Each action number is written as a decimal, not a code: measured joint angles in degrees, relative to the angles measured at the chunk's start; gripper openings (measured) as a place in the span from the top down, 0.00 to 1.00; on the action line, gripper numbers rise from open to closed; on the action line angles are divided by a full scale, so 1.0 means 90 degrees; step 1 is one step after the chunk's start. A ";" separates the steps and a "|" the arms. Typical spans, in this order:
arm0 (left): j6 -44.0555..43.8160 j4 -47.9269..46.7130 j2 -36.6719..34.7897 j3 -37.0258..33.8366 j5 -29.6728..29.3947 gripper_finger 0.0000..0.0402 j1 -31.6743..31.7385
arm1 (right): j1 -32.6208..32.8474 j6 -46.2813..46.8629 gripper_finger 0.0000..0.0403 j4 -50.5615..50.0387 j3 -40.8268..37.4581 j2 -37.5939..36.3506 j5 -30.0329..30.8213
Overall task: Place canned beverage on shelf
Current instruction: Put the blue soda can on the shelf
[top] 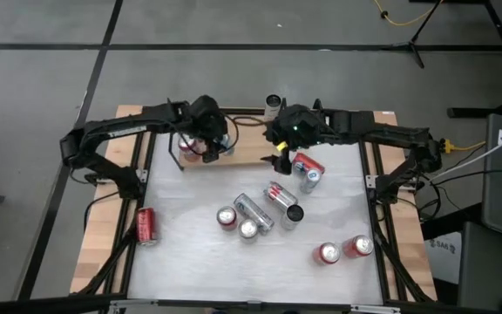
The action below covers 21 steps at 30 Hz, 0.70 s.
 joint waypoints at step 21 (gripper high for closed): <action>0.0134 0.0036 0.0687 0.0002 -0.0007 0.36 0.0100 | -0.0437 -0.0019 0.09 -0.0036 0.0000 0.0000 -0.0063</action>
